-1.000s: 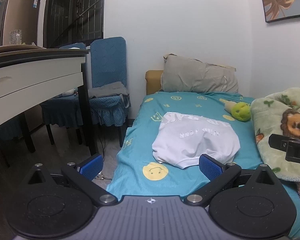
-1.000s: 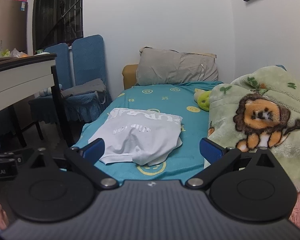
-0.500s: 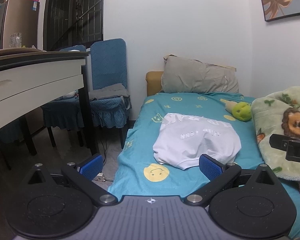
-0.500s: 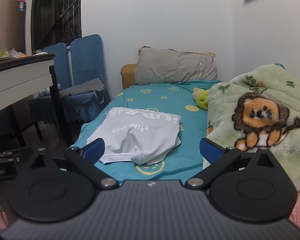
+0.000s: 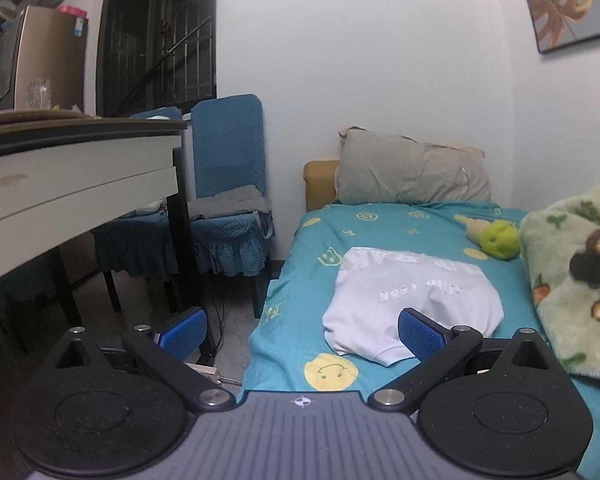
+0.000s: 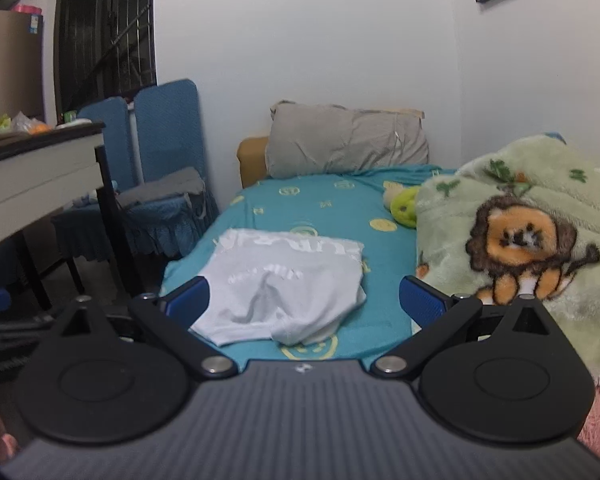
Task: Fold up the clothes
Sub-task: 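Move both grippers toward the white T-shirt lying on the bed, then grasp the white T-shirt edge with the left gripper and lift it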
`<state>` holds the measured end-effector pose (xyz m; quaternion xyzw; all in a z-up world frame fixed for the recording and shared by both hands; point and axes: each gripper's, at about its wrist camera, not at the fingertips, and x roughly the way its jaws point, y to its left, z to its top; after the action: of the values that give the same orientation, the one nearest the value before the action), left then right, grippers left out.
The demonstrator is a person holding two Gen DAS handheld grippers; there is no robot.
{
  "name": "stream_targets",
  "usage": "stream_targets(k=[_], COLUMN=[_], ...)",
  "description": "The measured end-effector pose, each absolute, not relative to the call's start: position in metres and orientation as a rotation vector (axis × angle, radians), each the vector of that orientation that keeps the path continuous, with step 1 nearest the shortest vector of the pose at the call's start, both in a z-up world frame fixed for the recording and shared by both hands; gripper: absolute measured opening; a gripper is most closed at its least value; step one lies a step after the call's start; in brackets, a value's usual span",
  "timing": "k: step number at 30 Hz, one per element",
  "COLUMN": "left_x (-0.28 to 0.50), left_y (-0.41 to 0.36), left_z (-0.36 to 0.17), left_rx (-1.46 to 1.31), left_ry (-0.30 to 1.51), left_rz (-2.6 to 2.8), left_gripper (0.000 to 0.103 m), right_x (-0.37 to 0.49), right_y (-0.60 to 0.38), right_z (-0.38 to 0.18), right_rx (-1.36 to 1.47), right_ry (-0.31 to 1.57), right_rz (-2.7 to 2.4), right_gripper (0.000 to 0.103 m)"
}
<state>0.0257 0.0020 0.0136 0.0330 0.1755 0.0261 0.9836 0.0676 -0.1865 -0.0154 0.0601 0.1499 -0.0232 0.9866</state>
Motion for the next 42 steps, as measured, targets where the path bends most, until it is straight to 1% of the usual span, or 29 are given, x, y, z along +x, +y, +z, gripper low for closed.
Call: stream_targets(k=[8, 15, 19, 23, 24, 25, 29, 32, 35, 37, 42], left_x=[0.023, 0.018, 0.024, 0.042, 0.048, 0.055, 0.089, 0.122, 0.157, 0.171, 0.188], left_y=[0.018, 0.021, 0.014, -0.008, -0.017, -0.027, -0.056, -0.068, -0.070, -0.071, -0.080], left_z=[0.016, 0.011, 0.004, -0.012, -0.018, -0.024, -0.050, -0.071, -0.096, -0.111, -0.138], left_rx=[0.019, 0.014, 0.047, 0.152, 0.197, 0.249, 0.424, 0.520, 0.593, 0.618, 0.641], left_ry=[0.333, 0.324, 0.341, 0.419, 0.440, 0.457, 0.498, 0.534, 0.572, 0.575, 0.538], left_rz=[0.059, 0.025, 0.013, -0.045, -0.070, -0.086, -0.140, -0.168, -0.184, -0.212, -0.290], left_gripper=[0.103, 0.103, 0.103, 0.103, 0.100, 0.098, 0.097, 0.090, 0.078, 0.067, 0.058], right_x=[0.062, 0.061, 0.074, 0.091, 0.096, 0.100, 0.115, 0.128, 0.139, 0.146, 0.167], right_y=[-0.165, -0.179, -0.190, -0.200, -0.203, -0.206, -0.222, -0.234, -0.248, -0.256, -0.258], right_z=[0.016, 0.015, 0.019, 0.026, 0.025, 0.023, 0.004, -0.010, -0.022, -0.030, -0.053], right_rx=[0.123, 0.065, 0.080, 0.089, 0.083, 0.083, 0.135, 0.161, 0.206, 0.251, 0.251], right_ry=[0.247, 0.266, 0.294, 0.305, 0.305, 0.306, 0.327, 0.364, 0.394, 0.425, 0.479], right_rz=[-0.029, -0.049, -0.060, -0.068, -0.068, -0.072, -0.095, -0.098, -0.112, -0.118, -0.126], right_gripper=[0.103, 0.103, 0.103, 0.103, 0.103, 0.103, 0.103, 0.103, 0.103, 0.103, 0.103])
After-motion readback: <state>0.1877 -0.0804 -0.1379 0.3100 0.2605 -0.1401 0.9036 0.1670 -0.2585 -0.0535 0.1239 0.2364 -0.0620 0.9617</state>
